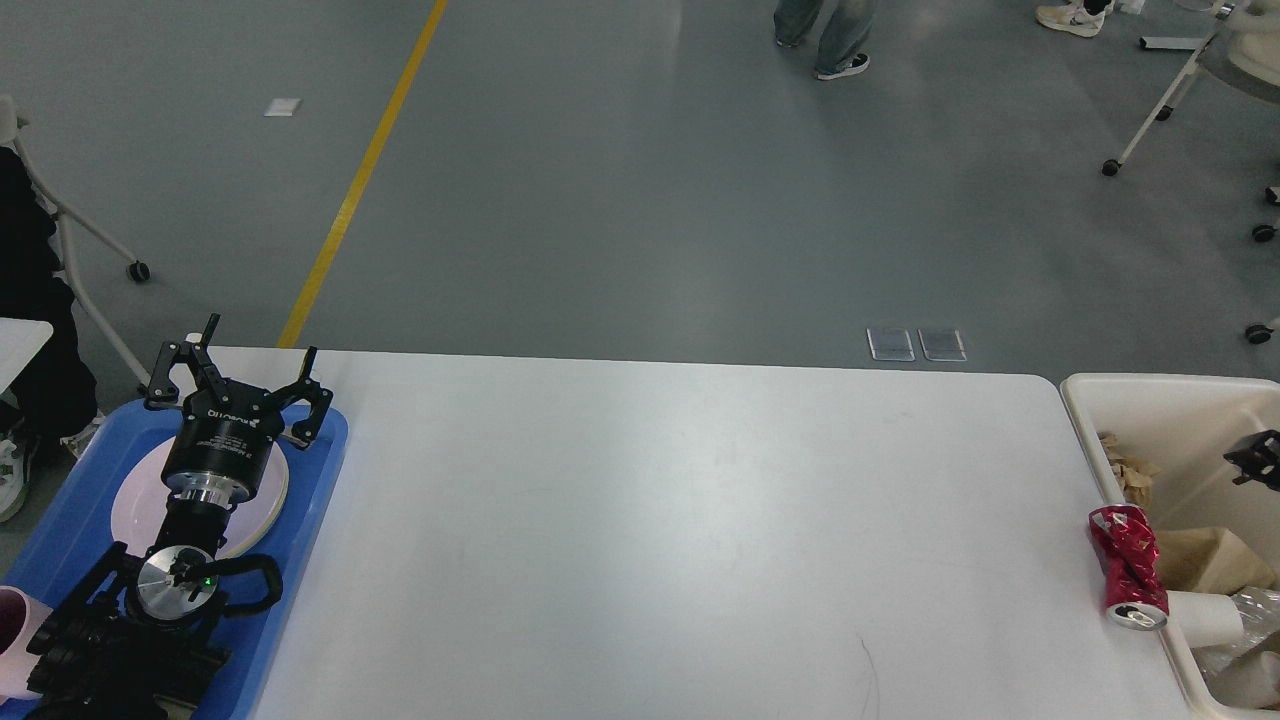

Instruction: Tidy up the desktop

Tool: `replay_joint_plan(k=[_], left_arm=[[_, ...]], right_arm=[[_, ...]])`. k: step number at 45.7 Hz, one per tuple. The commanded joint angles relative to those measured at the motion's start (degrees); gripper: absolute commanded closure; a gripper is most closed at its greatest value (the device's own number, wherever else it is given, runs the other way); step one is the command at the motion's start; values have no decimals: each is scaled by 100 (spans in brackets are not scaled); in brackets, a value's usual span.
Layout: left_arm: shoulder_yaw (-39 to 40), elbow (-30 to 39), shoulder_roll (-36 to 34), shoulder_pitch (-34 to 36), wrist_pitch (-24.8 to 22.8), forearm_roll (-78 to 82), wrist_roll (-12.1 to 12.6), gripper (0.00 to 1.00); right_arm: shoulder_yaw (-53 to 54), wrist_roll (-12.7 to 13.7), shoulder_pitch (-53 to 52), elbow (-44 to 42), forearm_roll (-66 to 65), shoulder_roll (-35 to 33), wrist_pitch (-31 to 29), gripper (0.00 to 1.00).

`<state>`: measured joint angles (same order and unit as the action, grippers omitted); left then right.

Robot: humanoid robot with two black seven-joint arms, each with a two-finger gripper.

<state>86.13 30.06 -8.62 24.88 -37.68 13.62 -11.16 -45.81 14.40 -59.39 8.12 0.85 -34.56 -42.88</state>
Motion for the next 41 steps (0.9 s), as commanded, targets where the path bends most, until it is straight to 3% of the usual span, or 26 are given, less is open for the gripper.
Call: replay_joint_plan(k=[1, 7, 14, 25, 28, 41], left_arm=[[0, 0, 0, 8, -3, 0, 0, 4], [0, 0, 0, -1, 6, 0, 0, 4], [0, 0, 0, 8, -3, 9, 0, 4], [0, 0, 0, 8, -3, 0, 0, 4], [0, 0, 0, 8, 6, 0, 0, 4], [0, 0, 0, -1, -3, 0, 0, 4]], right_arm=[[-279, 501, -696, 5, -120, 151, -1150, 0], [-306, 950, -1408, 119, -120, 371, -1212, 0], [-437, 977, -2576, 1444, -137, 336, -1212, 0], [-1421, 977, -5036, 4898, -111, 564, -1212, 2], [-1483, 977, -5600, 5602, -93, 731, -1152, 8], [-1562, 950, -6787, 7282, -14, 872, -1029, 17]])
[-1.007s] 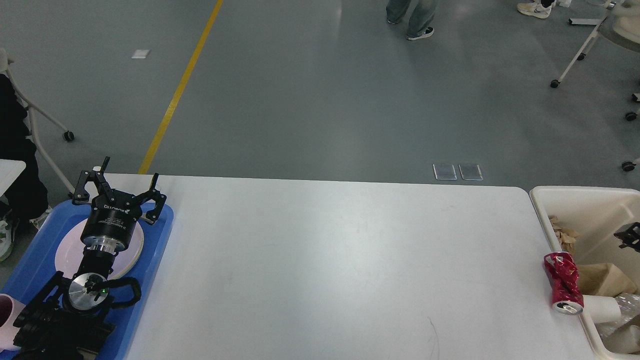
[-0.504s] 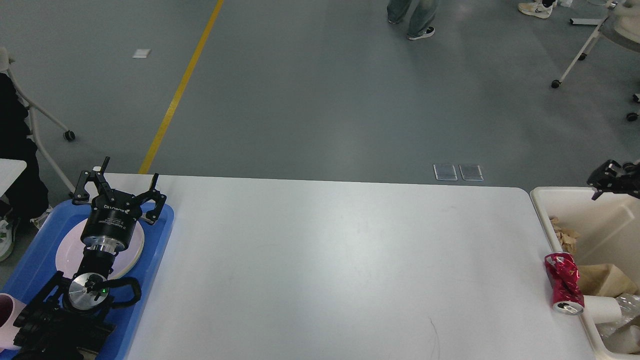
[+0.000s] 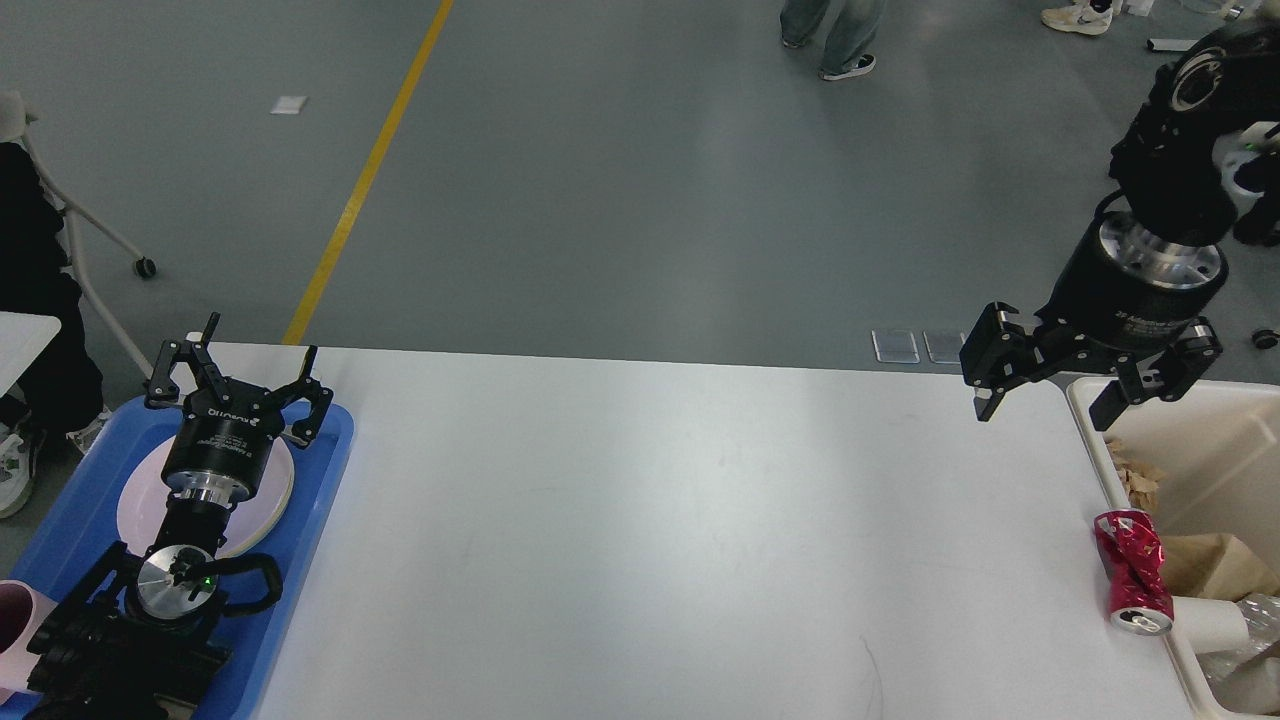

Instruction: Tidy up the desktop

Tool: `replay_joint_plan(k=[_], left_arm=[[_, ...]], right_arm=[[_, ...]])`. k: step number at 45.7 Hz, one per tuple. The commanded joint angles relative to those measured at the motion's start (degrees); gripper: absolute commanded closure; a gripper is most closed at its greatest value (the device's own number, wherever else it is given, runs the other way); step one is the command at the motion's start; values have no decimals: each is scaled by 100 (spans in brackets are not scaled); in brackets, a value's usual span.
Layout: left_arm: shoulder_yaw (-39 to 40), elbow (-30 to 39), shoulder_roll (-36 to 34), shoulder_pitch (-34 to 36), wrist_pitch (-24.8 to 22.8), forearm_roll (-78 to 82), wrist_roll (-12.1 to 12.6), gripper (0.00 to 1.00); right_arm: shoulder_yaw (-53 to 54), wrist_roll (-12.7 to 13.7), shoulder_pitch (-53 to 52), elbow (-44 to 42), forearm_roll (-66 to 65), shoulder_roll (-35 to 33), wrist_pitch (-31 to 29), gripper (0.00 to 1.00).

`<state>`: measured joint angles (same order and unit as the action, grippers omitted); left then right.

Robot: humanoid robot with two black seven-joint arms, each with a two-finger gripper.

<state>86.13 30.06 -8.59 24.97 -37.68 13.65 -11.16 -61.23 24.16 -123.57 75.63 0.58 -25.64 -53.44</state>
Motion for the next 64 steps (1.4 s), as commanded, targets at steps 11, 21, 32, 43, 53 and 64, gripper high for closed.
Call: replay_joint_plan(k=[11, 21, 32, 43, 53, 64], left_arm=[[1, 0, -3, -9, -2, 6, 0, 4], [-8, 0, -3, -9, -2, -3, 0, 4], [1, 0, -3, -9, -2, -3, 0, 4], [1, 0, -3, -9, -2, -3, 0, 4], [1, 0, 6, -9, -2, -3, 0, 4], [1, 0, -3, -9, -2, 6, 0, 4]], right_arm=[[-433, -87, -1046, 1428, 12, -284, 984, 4], [-1109, -1378, -1160, 1429, -40, -153, 1362, 2], [-1356, -1449, -1169, 1420, -321, -266, 1283, 2], [-1400, -1335, -538, 964, -681, -802, 1424, 2], [-1339, -1352, 1149, 129, -928, -908, 2460, 2], [-1040, -1449, 3294, -1014, -954, -838, 4165, 4]])
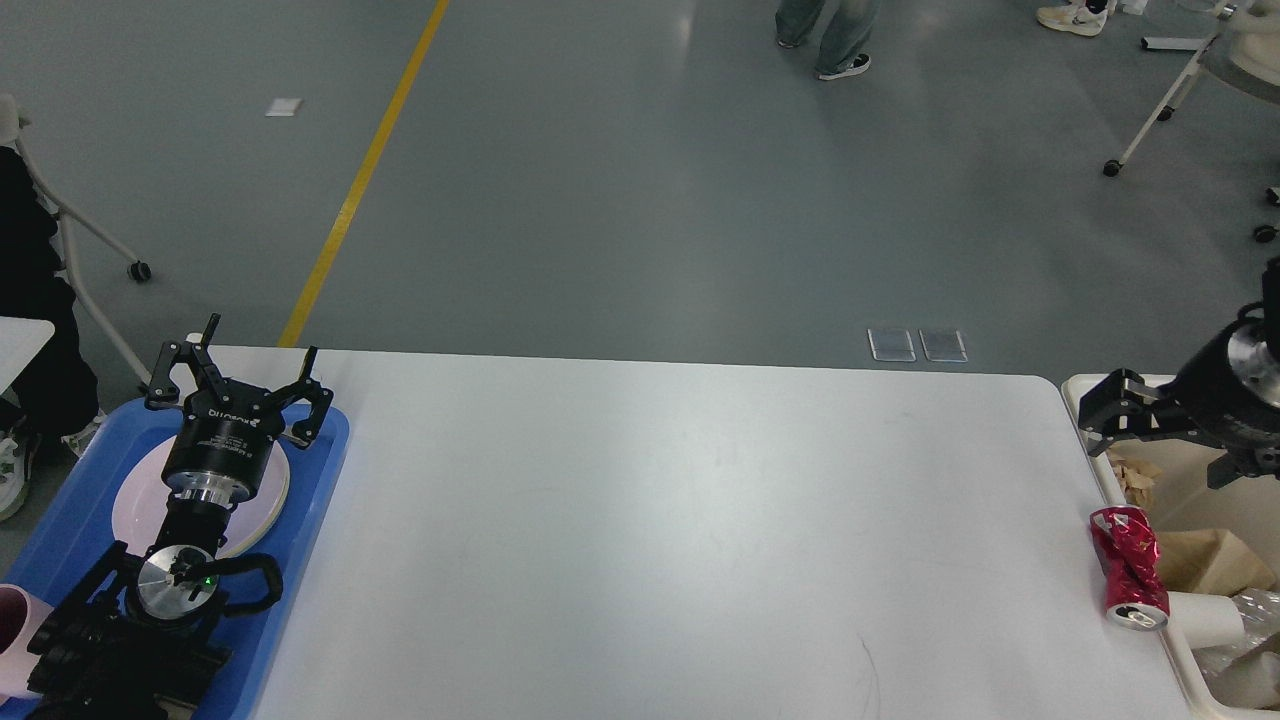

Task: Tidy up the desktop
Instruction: 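Lower the right gripper and grasp the red soda can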

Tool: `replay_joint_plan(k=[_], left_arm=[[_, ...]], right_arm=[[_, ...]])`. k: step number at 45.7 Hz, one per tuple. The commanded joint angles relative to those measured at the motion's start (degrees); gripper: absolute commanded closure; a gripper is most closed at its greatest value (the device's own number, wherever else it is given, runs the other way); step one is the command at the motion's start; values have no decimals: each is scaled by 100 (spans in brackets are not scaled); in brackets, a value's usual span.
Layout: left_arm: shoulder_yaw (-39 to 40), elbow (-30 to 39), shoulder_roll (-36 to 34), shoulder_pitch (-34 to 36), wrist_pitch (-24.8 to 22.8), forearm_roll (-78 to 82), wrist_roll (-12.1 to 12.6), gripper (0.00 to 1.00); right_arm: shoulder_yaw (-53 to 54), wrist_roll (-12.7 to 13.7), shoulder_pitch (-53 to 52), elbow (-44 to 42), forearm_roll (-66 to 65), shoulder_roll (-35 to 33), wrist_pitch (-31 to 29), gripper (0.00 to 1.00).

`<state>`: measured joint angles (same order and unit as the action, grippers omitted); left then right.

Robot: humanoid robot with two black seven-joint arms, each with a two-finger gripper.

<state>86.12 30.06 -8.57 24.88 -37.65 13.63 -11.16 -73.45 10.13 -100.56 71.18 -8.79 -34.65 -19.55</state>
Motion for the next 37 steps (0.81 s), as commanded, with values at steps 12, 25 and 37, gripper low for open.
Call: replay_joint_plan(k=[12, 25, 37], left_arm=[[1, 0, -4, -1, -5, 0, 0, 4], [1, 0, -4, 8, -5, 9, 0, 4], [1, 0, 5, -1, 4, 0, 0, 4]], right_arm=[[525, -740, 2717, -1949, -509, 625, 979, 4], [569, -740, 3719, -2898, -544, 1135, 1023, 4], [604, -732, 3983, -3268, -509, 1188, 1058, 4]])
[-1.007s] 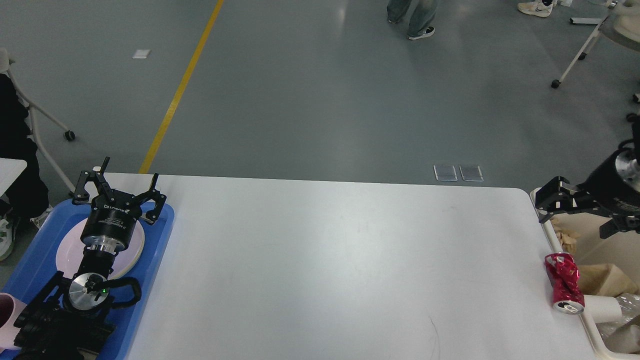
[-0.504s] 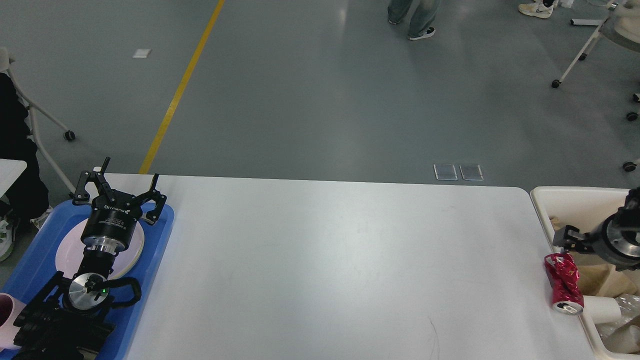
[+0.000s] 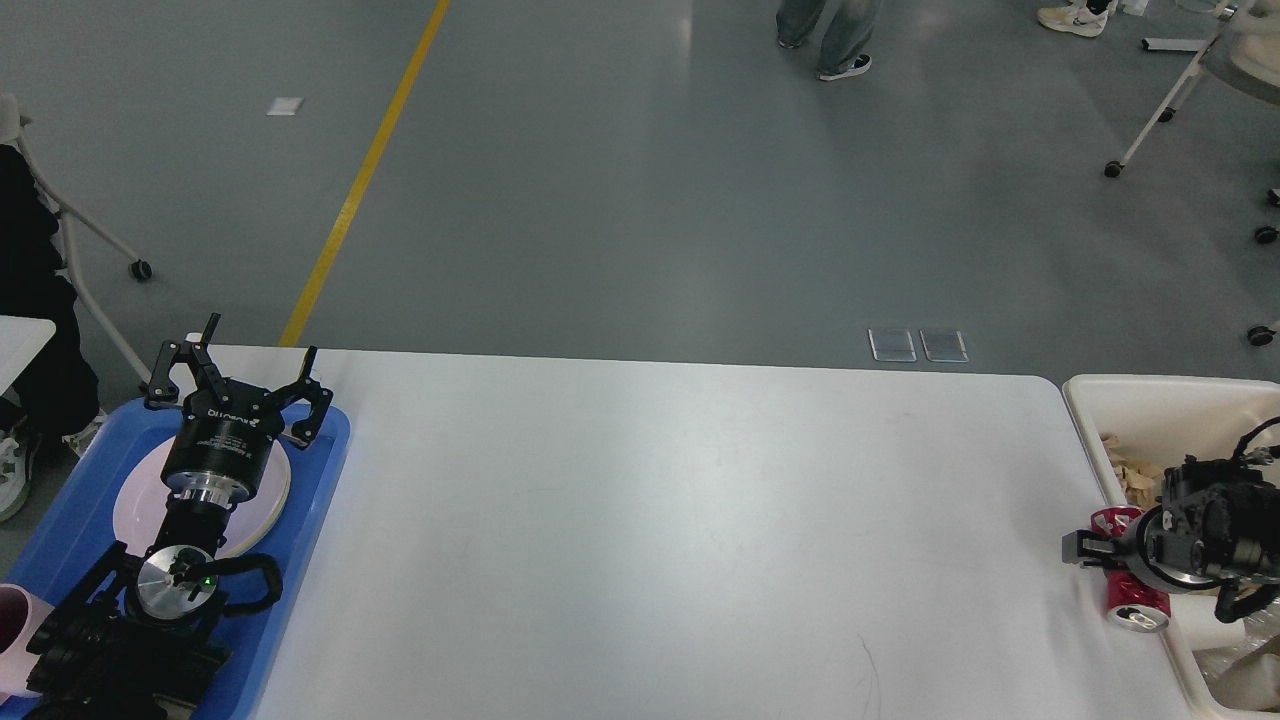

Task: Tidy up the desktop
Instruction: 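Lower the right gripper and grasp the red soda can, then lift the red soda can into the white bin and release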

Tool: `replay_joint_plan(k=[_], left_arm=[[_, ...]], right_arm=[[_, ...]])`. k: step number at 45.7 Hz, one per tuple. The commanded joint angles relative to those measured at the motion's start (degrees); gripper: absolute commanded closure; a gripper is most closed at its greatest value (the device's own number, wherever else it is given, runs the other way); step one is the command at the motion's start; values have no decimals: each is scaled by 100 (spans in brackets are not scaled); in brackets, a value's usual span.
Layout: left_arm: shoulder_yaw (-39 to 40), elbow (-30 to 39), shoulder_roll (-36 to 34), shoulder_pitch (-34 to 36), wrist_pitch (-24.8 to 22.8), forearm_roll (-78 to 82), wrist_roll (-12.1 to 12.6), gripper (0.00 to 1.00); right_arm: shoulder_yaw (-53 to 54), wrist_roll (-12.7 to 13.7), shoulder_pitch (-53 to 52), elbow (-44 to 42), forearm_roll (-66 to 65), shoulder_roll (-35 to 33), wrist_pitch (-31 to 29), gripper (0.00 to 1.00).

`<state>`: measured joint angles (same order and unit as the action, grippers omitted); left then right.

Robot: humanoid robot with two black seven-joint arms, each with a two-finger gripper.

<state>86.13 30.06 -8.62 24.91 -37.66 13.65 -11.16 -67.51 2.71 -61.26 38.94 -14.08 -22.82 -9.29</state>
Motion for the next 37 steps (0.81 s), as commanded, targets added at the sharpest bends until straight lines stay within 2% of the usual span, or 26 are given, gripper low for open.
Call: replay_joint_plan(k=[1, 15, 19, 28, 31, 37], left_arm=[[0, 0, 1, 5, -5, -2, 0, 4], [0, 0, 1, 5, -5, -2, 0, 4], [0, 0, 1, -3, -5, -2, 0, 4], [0, 0, 1, -3, -5, -2, 0, 4], [0, 0, 1, 5, -5, -2, 0, 4], [0, 0, 1, -3, -5, -2, 0, 4]], right_arm=[[10, 10, 52, -44, 20, 14, 42, 4], [1, 54, 342, -378, 20, 137, 261, 5], [1, 54, 395, -396, 20, 146, 261, 13], [-8, 71, 474, -396, 20, 164, 270, 18], [-8, 71, 474, -396, 20, 164, 270, 29], [1, 80, 474, -396, 46, 155, 270, 59]])
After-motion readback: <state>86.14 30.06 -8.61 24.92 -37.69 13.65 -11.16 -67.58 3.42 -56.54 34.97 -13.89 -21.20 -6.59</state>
